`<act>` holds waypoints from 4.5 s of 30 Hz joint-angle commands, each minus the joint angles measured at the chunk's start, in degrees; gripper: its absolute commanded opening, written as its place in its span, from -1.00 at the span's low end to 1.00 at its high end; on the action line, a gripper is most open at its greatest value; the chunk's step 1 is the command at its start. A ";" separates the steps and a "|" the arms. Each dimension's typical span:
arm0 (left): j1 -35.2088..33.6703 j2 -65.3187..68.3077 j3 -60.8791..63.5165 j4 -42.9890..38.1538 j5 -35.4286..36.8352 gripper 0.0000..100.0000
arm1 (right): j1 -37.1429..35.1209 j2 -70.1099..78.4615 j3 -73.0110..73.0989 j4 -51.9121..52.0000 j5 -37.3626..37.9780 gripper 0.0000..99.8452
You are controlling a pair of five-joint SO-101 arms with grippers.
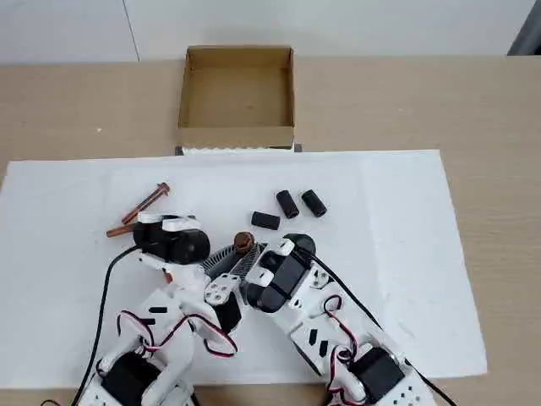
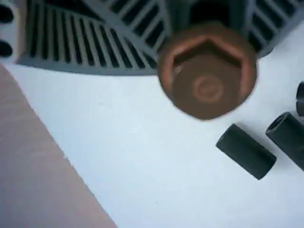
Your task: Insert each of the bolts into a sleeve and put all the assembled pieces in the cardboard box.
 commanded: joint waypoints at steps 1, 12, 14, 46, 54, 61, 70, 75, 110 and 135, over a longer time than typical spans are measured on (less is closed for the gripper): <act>0.18 -0.62 -0.84 0.88 -1.93 -0.98 | -0.04 -0.75 -3.69 -1.89 0.26 -0.99; -3.52 -0.62 -1.19 1.05 -4.22 -0.65 | -0.04 -0.75 -3.69 -1.89 0.26 -0.99; -3.52 -0.62 -1.54 1.14 -4.22 -0.65 | -0.04 -0.75 -3.69 -1.89 0.26 -0.99; -32.97 -0.62 1.89 1.23 -26.64 -0.99 | 23.25 -0.04 -6.42 8.66 -7.03 -0.99; -32.70 -0.62 9.19 1.14 -26.64 -0.99 | 27.30 0.84 -14.86 19.65 -10.29 -0.99; -32.53 -0.62 10.42 0.88 -26.64 -0.99 | 27.30 22.20 -33.41 19.21 -12.48 -0.99; -32.97 -0.62 10.42 0.88 -26.20 -0.99 | 27.30 56.57 -57.76 14.81 -13.19 -0.99; -32.97 -0.62 10.42 0.88 -26.20 -0.99 | 27.30 70.11 -66.29 5.23 -12.84 -0.99; -32.97 -0.62 10.42 1.23 -26.20 -0.99 | 21.49 141.76 -120.79 -21.85 16.44 -0.90; -32.97 -0.62 10.42 1.23 -26.20 -0.99 | 20.53 132.53 -126.77 -0.22 13.89 -0.96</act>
